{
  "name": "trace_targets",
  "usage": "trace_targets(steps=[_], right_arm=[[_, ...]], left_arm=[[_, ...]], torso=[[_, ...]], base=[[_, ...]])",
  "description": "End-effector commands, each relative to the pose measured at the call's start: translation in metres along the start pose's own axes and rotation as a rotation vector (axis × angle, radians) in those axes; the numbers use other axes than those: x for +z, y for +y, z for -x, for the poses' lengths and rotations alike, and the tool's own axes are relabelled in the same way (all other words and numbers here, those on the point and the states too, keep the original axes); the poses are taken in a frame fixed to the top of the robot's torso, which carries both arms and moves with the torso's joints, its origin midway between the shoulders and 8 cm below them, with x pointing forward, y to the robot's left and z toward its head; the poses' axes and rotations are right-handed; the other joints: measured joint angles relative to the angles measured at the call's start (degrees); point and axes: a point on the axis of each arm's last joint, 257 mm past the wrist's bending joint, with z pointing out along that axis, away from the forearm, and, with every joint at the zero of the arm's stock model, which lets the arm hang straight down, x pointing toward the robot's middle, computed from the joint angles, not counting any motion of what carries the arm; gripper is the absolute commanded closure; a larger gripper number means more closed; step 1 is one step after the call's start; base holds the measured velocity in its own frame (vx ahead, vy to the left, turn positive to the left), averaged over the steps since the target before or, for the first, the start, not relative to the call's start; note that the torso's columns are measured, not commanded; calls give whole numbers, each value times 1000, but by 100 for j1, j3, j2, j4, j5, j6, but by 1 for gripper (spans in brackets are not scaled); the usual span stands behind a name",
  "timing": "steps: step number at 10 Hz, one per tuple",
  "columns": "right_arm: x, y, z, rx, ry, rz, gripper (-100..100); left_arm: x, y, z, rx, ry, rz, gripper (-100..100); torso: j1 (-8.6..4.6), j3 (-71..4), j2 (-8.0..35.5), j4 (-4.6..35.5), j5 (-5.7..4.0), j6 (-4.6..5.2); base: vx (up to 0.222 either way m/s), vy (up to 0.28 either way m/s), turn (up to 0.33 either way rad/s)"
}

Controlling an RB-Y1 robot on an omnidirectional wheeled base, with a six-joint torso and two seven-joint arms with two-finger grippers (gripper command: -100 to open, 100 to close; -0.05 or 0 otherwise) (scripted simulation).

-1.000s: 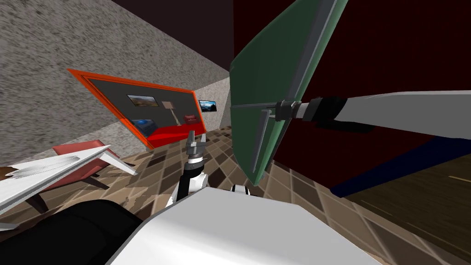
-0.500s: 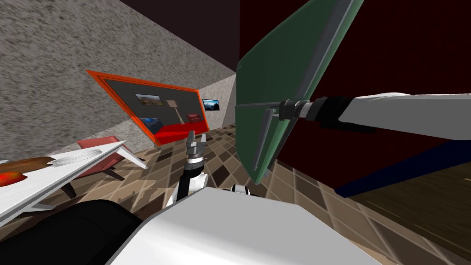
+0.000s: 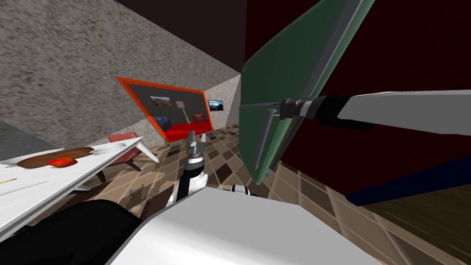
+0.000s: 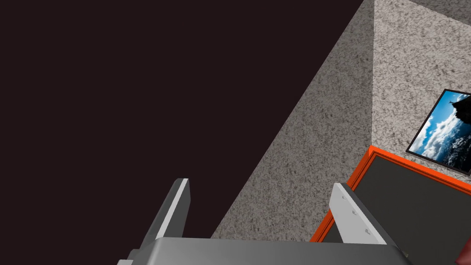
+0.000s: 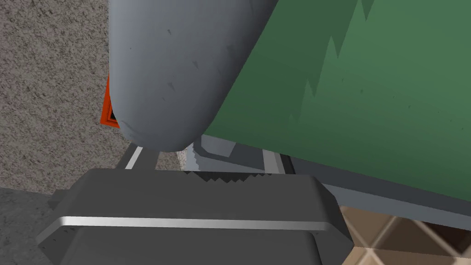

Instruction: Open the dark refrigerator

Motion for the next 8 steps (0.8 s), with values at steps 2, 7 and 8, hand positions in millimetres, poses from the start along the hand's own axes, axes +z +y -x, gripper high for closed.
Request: trace_targets(steps=[2, 7, 8], right_arm=[[18, -15, 42, 133, -123, -13, 100], [18, -19, 50, 235, -155, -16, 100], [0, -8, 7, 114, -40, -2, 100]], left_arm=[[0, 0, 0, 0, 0, 0, 0], [0, 0, 0, 0, 0, 0, 0], [0, 0, 0, 0, 0, 0, 0]], torso=[[80, 21, 11, -17, 15, -17], [47, 4, 50, -31, -37, -124], [45, -8, 48, -24, -33, -122]], base=[[29, -28, -38], [5, 6, -16], [-20, 173, -162]])
